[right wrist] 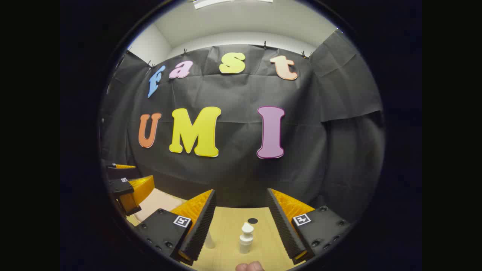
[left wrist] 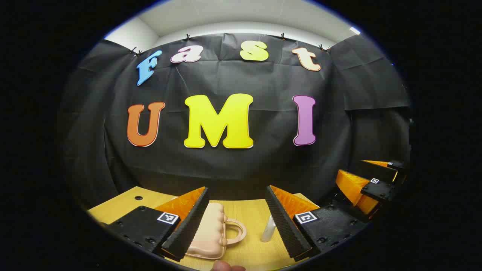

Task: First open the suitcase, pack the skin care products into it, and then close the suitcase.

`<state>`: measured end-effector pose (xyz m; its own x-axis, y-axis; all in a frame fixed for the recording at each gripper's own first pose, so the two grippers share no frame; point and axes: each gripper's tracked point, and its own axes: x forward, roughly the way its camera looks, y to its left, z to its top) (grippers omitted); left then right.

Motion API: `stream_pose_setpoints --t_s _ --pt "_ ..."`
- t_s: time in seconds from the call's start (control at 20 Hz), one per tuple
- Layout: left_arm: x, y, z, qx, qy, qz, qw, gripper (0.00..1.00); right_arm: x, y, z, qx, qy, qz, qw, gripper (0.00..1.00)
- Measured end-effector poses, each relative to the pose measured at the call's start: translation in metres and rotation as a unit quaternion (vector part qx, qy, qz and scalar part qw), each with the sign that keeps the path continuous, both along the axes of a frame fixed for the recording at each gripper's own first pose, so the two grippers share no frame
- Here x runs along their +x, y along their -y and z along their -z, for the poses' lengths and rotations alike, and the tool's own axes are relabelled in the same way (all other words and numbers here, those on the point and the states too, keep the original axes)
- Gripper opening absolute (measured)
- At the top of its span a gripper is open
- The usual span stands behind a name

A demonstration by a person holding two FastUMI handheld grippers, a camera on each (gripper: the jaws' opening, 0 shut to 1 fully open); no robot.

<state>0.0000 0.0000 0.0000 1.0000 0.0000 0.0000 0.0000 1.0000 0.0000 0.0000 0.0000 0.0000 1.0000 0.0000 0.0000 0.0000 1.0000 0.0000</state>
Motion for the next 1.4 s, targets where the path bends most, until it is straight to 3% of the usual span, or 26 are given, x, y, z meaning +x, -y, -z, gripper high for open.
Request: stream_pose_setpoints --t_s 0.8,1.2,1.4 --pt "0.006 0.009 0.015 0.01 -0.02 0.012 1.0 0.96 0.003 0.007 0.003 -0.006 -0.004 -0.002 1.0 0.8" --pt "0.019 0.013 0.058 0.094 -0.056 0.064 0.992 0.98 0.008 0.035 0.024 -0.02 -0.021 0.02 0.999 0.79" --pt "0.027 0.014 0.096 0.189 -0.096 0.102 0.972 0.99 0.004 0.06 0.034 -0.033 -0.028 0.044 0.998 0.8"
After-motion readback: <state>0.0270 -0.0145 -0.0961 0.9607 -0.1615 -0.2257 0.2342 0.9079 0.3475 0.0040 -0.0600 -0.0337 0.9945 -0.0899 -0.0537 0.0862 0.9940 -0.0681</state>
